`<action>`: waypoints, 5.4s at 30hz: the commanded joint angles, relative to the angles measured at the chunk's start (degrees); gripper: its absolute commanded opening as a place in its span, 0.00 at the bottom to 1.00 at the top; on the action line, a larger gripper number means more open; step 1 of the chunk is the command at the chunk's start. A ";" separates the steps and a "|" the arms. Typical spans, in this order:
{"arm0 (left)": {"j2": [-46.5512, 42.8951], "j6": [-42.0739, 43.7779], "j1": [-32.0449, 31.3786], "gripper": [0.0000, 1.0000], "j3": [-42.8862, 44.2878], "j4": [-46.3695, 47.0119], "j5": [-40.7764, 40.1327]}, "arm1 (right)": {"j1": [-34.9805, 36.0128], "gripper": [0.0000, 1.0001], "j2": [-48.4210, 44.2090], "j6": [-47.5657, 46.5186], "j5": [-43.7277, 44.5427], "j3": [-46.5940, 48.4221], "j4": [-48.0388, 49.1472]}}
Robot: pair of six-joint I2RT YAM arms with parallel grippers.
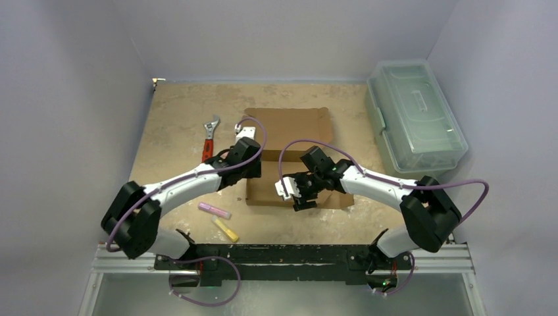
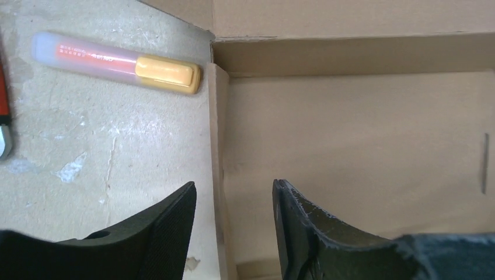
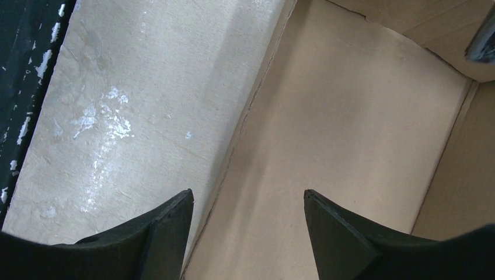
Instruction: Fold the paper box
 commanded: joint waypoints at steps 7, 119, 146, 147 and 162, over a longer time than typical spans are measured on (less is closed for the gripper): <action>-5.05 -3.93 0.20 0.50 -7.94 -1.16 5.78 | -0.44 0.73 -0.17 -1.28 -2.26 2.23 -1.54; -25.25 -7.65 20.43 0.00 -26.26 45.01 5.40 | -41.30 0.63 -0.51 49.64 -3.86 -1.65 13.49; -24.75 -7.98 20.06 0.00 -24.28 43.85 4.00 | -34.85 0.00 4.10 46.51 -2.40 5.11 4.10; -24.47 -8.11 20.06 0.00 -24.09 43.94 4.92 | -34.81 0.00 3.33 46.22 -1.42 5.59 3.93; -19.17 -7.28 20.06 0.00 -18.27 46.13 16.25 | -33.06 0.00 -7.10 42.30 4.71 6.94 6.85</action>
